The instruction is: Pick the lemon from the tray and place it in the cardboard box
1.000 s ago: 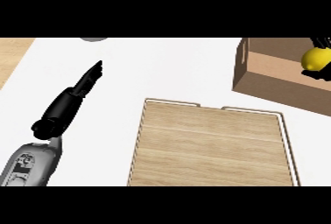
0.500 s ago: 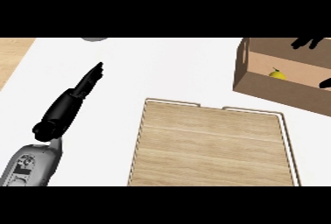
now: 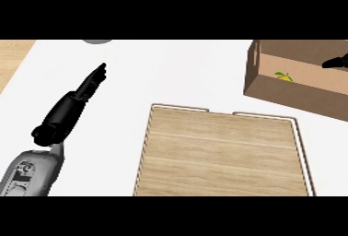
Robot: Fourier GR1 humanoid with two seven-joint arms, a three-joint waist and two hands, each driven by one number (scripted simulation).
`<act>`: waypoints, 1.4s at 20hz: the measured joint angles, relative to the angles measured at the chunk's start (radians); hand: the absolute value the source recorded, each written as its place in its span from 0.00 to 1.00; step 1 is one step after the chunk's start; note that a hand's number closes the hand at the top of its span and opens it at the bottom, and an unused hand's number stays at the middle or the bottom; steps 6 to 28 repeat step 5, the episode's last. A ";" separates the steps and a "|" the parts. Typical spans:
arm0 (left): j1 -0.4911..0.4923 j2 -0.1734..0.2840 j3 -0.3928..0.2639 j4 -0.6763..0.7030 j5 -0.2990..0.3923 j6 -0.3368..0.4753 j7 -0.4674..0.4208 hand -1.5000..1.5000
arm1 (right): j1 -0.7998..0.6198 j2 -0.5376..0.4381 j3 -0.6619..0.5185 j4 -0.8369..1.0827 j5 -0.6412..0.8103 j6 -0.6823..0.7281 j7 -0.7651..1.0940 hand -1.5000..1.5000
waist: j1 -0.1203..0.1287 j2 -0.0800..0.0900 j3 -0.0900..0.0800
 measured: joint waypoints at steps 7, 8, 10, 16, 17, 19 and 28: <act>0.001 -0.006 -0.004 -0.006 -0.003 -0.001 -0.006 0.50 | -0.033 -0.047 -0.128 0.116 -0.124 0.055 0.112 0.00 | 0.015 0.007 0.000; 0.001 -0.006 -0.004 -0.006 -0.003 -0.001 -0.006 0.50 | -0.033 -0.047 -0.128 0.116 -0.124 0.055 0.112 0.00 | 0.015 0.007 0.000; 0.001 -0.006 -0.004 -0.006 -0.003 -0.001 -0.006 0.50 | -0.033 -0.047 -0.128 0.116 -0.124 0.055 0.112 0.00 | 0.015 0.007 0.000; 0.001 -0.006 -0.004 -0.006 -0.003 -0.001 -0.006 0.50 | -0.033 -0.047 -0.128 0.116 -0.124 0.055 0.112 0.00 | 0.015 0.007 0.000; 0.001 -0.006 -0.004 -0.006 -0.003 -0.001 -0.006 0.50 | -0.033 -0.047 -0.128 0.116 -0.124 0.055 0.112 0.00 | 0.015 0.007 0.000; 0.001 -0.006 -0.004 -0.006 -0.003 -0.001 -0.006 0.50 | -0.033 -0.047 -0.128 0.116 -0.124 0.055 0.112 0.00 | 0.015 0.007 0.000; 0.001 -0.006 -0.004 -0.006 -0.003 -0.001 -0.006 0.50 | -0.033 -0.047 -0.128 0.116 -0.124 0.055 0.112 0.00 | 0.015 0.007 0.000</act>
